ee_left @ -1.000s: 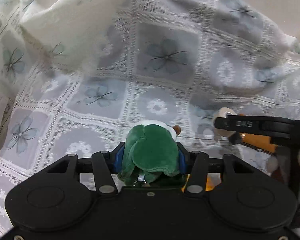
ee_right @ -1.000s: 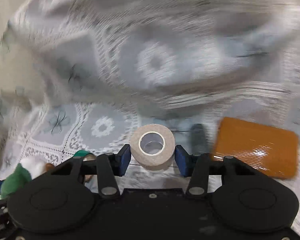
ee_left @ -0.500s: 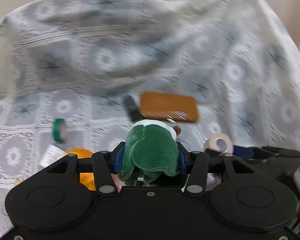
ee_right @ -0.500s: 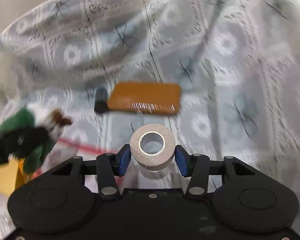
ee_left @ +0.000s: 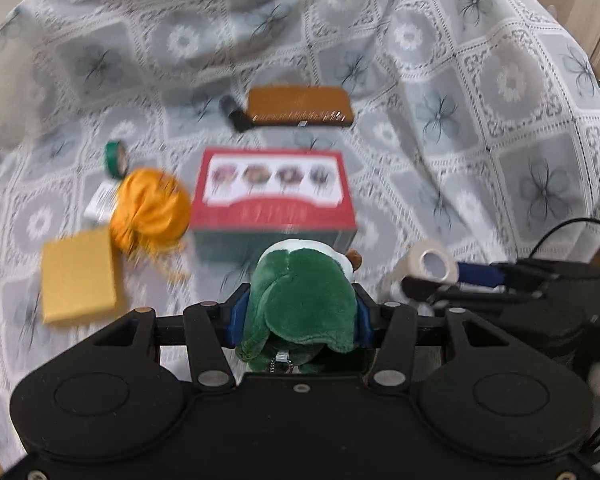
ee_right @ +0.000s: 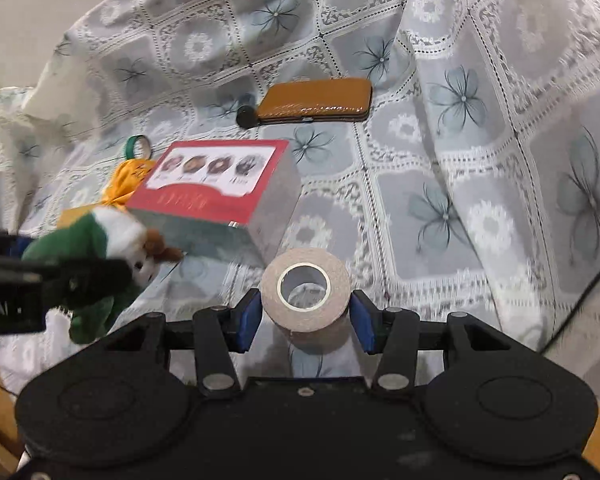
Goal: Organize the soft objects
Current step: 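Carry the plush in the left gripper while the right carries the tape roll into the basket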
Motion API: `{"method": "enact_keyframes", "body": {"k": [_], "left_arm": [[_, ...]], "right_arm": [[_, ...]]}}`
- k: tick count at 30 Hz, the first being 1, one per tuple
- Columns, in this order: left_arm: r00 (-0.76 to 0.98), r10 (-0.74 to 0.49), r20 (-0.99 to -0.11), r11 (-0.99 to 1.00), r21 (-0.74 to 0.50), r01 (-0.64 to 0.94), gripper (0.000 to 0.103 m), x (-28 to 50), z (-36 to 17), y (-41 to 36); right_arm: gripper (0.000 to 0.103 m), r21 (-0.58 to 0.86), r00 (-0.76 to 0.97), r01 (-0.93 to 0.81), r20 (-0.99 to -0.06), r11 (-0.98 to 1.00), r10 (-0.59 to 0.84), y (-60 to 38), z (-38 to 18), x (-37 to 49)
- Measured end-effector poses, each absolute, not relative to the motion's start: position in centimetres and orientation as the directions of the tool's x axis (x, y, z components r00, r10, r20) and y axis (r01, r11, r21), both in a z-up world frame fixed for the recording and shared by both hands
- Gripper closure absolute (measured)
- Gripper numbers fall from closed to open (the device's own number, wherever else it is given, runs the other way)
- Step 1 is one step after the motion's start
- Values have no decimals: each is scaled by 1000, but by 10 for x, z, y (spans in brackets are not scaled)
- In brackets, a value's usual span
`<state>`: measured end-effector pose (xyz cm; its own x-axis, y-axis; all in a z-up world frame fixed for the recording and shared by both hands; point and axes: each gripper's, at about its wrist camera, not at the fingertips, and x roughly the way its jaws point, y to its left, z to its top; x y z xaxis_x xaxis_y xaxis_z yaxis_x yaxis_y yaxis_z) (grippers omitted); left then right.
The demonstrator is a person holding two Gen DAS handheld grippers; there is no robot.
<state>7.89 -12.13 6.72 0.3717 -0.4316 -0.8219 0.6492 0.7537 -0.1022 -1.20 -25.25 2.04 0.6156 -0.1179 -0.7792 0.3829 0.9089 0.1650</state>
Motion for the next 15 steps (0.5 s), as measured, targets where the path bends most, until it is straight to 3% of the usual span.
{"method": "enact_keyframes", "body": {"k": [15], "left_arm": [[371,-351,-860,855,-133,501,53,38,64,-57]], "right_arm": [[55,251,631,245,-774,936,42,-213,38,-62]]}}
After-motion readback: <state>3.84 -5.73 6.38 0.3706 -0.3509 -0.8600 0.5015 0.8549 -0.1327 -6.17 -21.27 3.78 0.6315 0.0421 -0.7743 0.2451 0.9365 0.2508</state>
